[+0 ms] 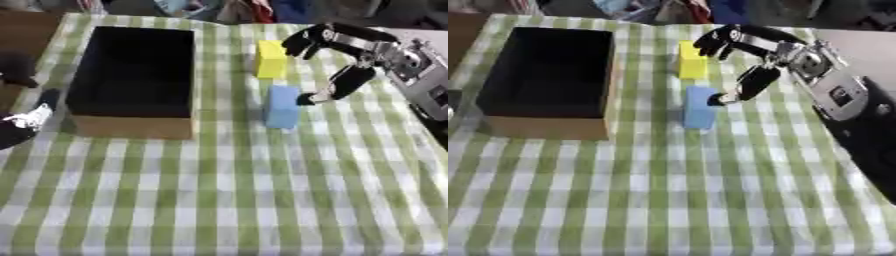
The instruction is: Pick up objects on the table and place them in the box.
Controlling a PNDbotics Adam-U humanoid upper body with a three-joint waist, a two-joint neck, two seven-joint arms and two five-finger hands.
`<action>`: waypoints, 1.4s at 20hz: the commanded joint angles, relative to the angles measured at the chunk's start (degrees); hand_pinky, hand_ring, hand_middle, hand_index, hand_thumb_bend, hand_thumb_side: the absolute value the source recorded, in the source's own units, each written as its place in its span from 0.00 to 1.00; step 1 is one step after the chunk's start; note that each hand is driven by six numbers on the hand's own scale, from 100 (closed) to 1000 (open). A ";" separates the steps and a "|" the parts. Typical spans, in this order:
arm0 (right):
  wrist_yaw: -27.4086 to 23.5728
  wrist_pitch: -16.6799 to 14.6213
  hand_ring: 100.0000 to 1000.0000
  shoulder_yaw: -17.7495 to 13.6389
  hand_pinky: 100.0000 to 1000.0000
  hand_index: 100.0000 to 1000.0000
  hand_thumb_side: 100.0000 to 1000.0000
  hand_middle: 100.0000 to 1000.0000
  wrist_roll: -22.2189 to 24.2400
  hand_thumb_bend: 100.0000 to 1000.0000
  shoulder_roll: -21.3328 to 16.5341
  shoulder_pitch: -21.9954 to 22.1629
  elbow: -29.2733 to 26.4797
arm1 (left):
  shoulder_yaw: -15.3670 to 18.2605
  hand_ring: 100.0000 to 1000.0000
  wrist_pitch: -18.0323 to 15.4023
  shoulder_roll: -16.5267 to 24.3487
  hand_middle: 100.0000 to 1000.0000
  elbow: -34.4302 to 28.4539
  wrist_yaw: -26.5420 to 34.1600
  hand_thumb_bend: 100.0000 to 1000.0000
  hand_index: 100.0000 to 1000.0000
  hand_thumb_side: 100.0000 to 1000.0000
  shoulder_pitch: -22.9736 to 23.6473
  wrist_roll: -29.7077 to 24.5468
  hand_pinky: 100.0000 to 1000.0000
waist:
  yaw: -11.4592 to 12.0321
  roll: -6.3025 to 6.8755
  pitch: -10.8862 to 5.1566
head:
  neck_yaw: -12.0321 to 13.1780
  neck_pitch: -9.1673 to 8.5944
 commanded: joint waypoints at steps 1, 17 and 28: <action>0.76 -0.53 0.78 -0.16 0.72 0.88 0.02 0.71 0.30 0.53 -0.30 -1.34 1.08 | 0.19 0.52 -0.13 0.77 0.52 -0.56 0.01 0.30 0.70 0.00 -0.93 -0.24 0.67 | 0.05 0.17 -0.72 | -0.10 -0.05; 3.46 -1.53 0.77 0.63 0.72 0.87 0.00 0.69 1.90 0.52 2.60 -1.17 7.08 | 0.20 0.52 -0.17 0.66 0.52 -0.60 -0.03 0.29 0.70 0.00 -0.98 -0.34 0.67 | 0.35 0.21 -0.50 | -0.22 0.09; 7.63 -2.72 0.72 0.11 0.70 0.76 0.00 0.58 0.41 0.47 4.27 -0.93 10.26 | 0.17 0.52 -0.22 0.68 0.52 -0.66 -0.01 0.29 0.70 0.00 -1.04 -0.34 0.67 | 0.55 0.45 -0.48 | -0.27 0.07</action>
